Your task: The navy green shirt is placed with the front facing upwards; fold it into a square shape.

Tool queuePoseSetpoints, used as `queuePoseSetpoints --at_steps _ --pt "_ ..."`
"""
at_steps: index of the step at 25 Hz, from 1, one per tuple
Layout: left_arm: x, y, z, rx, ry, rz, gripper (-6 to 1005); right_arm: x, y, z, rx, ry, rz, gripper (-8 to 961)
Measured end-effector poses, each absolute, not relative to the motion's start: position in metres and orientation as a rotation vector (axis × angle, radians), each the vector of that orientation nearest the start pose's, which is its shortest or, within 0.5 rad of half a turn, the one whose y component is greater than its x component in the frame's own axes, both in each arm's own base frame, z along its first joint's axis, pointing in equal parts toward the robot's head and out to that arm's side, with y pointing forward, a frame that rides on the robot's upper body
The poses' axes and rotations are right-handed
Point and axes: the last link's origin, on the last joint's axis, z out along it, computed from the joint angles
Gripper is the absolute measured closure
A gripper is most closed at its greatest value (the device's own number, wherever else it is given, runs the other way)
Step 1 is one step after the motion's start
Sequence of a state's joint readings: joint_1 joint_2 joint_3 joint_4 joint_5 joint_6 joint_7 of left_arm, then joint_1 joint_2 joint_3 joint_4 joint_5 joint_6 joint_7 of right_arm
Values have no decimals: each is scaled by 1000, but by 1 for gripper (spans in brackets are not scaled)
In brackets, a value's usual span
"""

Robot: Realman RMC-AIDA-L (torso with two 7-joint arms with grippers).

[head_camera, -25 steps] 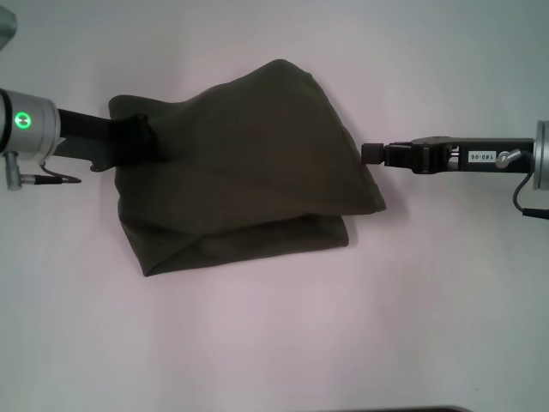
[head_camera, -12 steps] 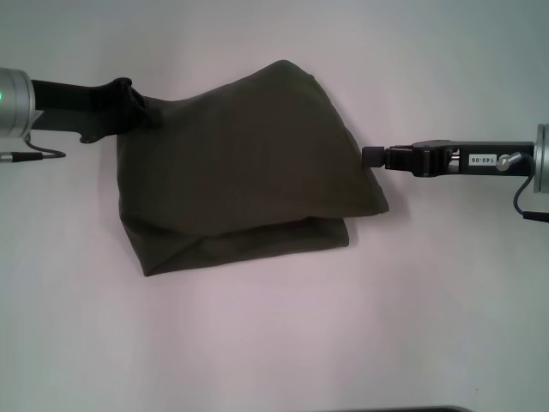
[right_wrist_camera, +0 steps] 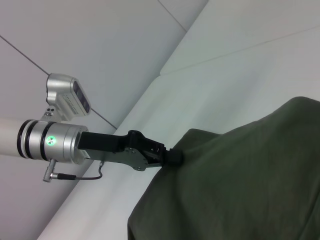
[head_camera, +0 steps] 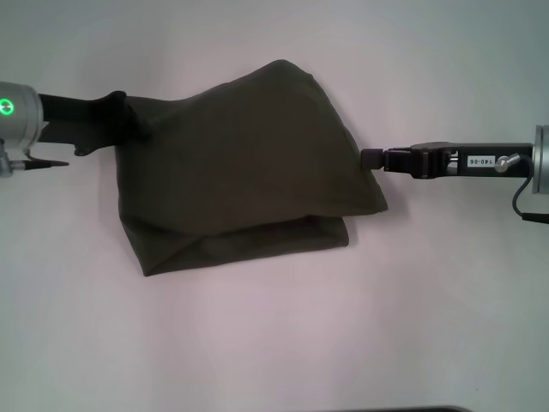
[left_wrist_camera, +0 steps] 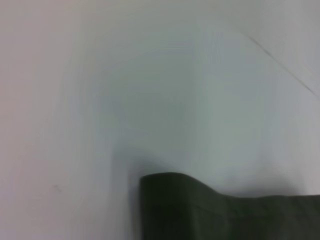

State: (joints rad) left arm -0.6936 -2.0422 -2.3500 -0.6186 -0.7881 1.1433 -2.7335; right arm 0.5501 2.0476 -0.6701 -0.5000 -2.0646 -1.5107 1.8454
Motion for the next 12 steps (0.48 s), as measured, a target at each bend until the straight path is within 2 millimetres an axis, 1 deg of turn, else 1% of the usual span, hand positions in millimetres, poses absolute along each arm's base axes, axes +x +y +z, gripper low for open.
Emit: queuePoseSetpoints --at_steps 3,12 --pt "-284 393 -6 2347 2570 429 997 280 321 -19 -2577 1449 723 953" --pt "-287 390 -4 2318 2588 415 997 281 322 -19 -2570 1450 719 953"
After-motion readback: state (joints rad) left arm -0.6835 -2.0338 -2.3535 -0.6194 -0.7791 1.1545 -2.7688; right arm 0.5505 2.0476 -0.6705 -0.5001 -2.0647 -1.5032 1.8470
